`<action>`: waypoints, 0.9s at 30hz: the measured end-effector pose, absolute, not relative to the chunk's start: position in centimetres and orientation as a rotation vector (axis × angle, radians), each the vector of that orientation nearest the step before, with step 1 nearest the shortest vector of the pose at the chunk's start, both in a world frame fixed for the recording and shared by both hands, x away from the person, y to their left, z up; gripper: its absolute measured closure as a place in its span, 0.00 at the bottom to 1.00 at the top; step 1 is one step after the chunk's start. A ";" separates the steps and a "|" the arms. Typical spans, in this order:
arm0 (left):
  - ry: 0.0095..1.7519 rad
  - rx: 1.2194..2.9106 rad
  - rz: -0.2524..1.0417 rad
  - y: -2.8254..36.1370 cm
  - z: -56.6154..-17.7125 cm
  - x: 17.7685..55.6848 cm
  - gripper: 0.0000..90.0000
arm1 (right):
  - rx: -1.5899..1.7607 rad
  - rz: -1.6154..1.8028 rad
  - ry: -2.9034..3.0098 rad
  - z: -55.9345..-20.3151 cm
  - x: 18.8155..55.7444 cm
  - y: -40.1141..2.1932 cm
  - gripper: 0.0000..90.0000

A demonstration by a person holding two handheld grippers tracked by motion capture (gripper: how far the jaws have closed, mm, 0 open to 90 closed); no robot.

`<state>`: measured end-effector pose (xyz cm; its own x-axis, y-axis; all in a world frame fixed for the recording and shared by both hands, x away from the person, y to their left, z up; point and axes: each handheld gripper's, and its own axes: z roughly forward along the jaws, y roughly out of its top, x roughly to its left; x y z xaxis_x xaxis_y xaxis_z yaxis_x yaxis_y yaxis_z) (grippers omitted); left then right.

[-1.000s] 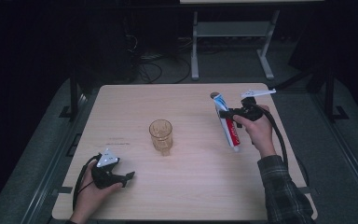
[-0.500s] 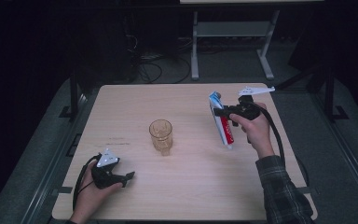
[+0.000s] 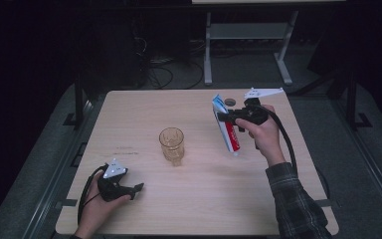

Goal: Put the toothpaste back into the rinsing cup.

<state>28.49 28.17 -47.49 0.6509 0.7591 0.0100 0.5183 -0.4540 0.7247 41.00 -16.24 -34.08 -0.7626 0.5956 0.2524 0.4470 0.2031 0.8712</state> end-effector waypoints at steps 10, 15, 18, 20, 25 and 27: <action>0.987 2.156 0.438 28.2 -47.5 28.5 0.15 | 0.973 1.605 2.348 -33.3 41.3 -14.7 0.80; 0.988 2.155 0.437 28.2 -47.5 28.5 0.16 | 0.947 1.609 2.361 -32.8 41.4 -13.6 0.80; 0.988 2.154 0.438 28.1 -47.5 28.5 0.15 | 0.928 1.613 2.375 -32.5 41.5 -13.0 0.80; 0.988 2.153 0.438 28.1 -47.5 28.5 0.16 | 0.914 1.613 2.379 -32.3 41.6 -12.6 0.80; 0.988 2.154 0.438 28.1 -47.5 28.5 0.15 | 0.889 1.619 2.388 -31.8 41.6 -11.5 0.80; 0.988 2.153 0.438 28.1 -47.5 28.5 0.16 | 0.876 1.631 2.393 -31.7 41.6 -11.1 0.80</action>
